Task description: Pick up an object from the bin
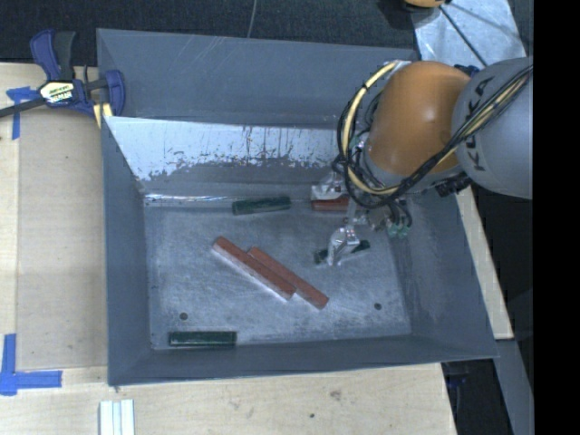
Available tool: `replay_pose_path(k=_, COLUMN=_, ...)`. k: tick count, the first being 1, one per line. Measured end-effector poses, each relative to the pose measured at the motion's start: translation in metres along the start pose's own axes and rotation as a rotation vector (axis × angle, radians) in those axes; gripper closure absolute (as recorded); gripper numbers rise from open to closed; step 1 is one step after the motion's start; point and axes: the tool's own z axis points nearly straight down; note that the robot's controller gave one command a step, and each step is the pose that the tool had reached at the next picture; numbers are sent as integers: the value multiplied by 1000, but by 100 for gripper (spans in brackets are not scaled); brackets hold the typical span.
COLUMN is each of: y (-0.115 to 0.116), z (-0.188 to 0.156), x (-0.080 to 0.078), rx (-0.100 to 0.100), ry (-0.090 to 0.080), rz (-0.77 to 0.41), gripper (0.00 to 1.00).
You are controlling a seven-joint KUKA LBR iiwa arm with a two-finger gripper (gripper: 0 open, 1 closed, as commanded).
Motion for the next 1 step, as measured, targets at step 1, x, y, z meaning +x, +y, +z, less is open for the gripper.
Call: replay_pose_path(k=1, y=-18, z=18, x=4, rx=-1, ry=11, rz=-53, gripper=0)
